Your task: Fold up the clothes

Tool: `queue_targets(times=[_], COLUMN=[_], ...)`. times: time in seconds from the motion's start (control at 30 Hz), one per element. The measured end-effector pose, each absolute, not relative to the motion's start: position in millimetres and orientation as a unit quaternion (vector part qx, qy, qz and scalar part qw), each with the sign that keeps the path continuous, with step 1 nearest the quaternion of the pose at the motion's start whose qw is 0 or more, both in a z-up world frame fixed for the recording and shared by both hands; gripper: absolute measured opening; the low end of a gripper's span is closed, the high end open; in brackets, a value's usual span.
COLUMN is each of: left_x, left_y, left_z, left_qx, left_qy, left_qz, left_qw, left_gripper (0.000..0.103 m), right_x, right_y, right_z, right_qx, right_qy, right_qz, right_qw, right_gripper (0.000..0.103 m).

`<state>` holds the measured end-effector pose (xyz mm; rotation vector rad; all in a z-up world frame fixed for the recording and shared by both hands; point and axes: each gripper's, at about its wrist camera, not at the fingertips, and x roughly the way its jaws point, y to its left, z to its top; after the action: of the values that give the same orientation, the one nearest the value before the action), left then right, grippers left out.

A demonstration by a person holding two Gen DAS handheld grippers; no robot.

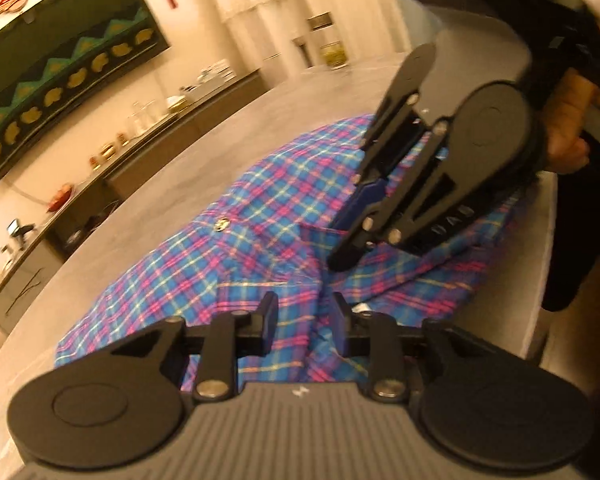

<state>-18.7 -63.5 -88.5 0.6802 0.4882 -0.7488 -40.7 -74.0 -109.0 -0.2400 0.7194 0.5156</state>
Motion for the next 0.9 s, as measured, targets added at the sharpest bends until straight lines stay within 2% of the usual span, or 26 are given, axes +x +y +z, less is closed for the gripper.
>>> queue_targets(times=[0.07, 0.13, 0.17, 0.2, 0.27, 0.37, 0.6, 0.7, 0.8, 0.9], left_x=[-13.2, -10.5, -7.7, -5.1, 0.4, 12.4, 47.6, 48.1, 36.1, 27.8], left_y=[-63.6, -63.3, -62.2, -61.2, -57.0, -41.1, -2.7, 0.8, 2.0, -1.8], left_z=[-93.1, -97.3, -98.4, -98.2, -93.3, -85.1, -99.1, -100.1, -98.6, -95.3], left_qx=[0.322, 0.314, 0.306, 0.299, 0.275, 0.202, -0.023, -0.039, -0.022, 0.011], left_qy=[0.231, 0.239, 0.244, 0.248, 0.252, 0.267, 0.358, 0.368, 0.361, 0.344], left_qz=[-0.357, -0.355, -0.359, -0.363, -0.361, -0.353, -0.326, -0.319, -0.317, -0.315], left_qw=[0.846, 0.847, 0.847, 0.847, 0.855, 0.874, 0.875, 0.872, 0.877, 0.884], left_gripper=[0.03, 0.026, 0.022, 0.008, 0.003, 0.002, 0.001, 0.001, 0.001, 0.001], right_x=[-41.2, -43.2, -43.8, -43.5, -42.3, -42.3, -44.7, -47.9, -64.8, -56.1], right_y=[-78.0, -79.7, -80.3, -80.1, -78.6, -77.3, -73.0, -70.8, -65.5, -47.9], right_z=[-110.3, -108.9, -108.4, -108.1, -108.6, -109.2, -109.9, -106.1, -88.1, -97.2], right_qx=[-0.105, -0.098, -0.096, -0.096, -0.099, -0.101, -0.111, -0.118, -0.125, -0.15], right_qy=[0.349, 0.351, 0.351, 0.353, 0.356, 0.361, 0.363, 0.347, 0.288, 0.308], right_qz=[0.251, 0.253, 0.253, 0.253, 0.253, 0.253, 0.236, 0.22, 0.233, 0.241], right_qw=[0.897, 0.896, 0.896, 0.896, 0.894, 0.892, 0.894, 0.904, 0.92, 0.908], right_gripper=[0.017, 0.018, 0.018, 0.018, 0.017, 0.017, 0.017, 0.017, 0.017, 0.016])
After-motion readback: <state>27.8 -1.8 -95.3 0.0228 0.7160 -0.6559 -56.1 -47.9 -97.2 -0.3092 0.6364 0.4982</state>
